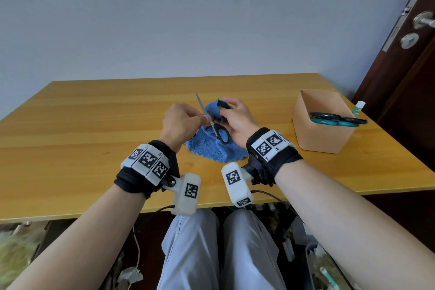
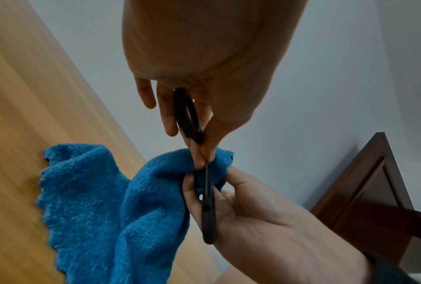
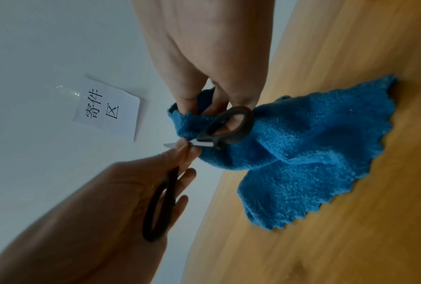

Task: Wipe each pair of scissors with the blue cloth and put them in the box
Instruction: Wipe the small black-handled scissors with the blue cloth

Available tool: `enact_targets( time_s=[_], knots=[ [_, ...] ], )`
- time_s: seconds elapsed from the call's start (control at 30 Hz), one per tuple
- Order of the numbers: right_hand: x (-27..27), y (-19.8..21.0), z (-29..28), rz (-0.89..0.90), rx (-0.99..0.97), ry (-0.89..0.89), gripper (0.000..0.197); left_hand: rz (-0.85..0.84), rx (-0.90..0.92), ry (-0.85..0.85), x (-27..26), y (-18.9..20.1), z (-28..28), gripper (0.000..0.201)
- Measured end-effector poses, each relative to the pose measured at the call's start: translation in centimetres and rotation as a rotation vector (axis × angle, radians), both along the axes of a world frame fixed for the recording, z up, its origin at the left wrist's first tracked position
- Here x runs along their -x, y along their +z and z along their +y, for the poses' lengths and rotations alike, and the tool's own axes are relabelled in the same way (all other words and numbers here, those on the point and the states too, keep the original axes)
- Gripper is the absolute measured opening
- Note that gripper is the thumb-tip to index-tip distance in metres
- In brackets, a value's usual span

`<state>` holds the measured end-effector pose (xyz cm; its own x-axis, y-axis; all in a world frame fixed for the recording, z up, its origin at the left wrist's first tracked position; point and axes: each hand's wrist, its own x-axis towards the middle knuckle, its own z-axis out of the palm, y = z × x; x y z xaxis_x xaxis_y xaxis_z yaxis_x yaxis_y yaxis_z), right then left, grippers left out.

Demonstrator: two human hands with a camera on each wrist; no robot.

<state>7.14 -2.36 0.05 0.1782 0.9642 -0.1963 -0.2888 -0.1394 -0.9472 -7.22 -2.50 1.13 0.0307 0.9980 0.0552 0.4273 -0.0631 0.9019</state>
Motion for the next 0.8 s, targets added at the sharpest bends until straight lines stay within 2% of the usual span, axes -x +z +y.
enact_targets(
  time_s=[0.1, 0.27, 0.43, 0.63, 0.8],
  knots=[
    [0.13, 0.06, -0.28, -0.026, 0.005, 0.058, 0.042, -0.008, 0.019, -0.01, 0.38, 0.08, 0.05, 0.019],
    [0.22, 0.05, -0.1, -0.03, -0.015, 0.005, 0.046, 0.001, 0.006, -0.022, 0.21, 0.11, -0.35, 0.022],
    [0.34, 0.1, -0.27, -0.044, -0.007, 0.054, 0.046, -0.012, 0.038, -0.022, 0.4, 0.2, -0.07, 0.023],
    [0.41, 0.04, -0.07, -0.007, -0.003, -0.033, 0.044, -0.015, 0.015, -0.005, -0.02, -0.16, -0.13, 0.029],
    [0.57, -0.25, -0.24, -0.056, -0.018, -0.009, 0.044, -0.022, 0.028, -0.028, 0.22, -0.21, -0.01, 0.026]
  ],
)
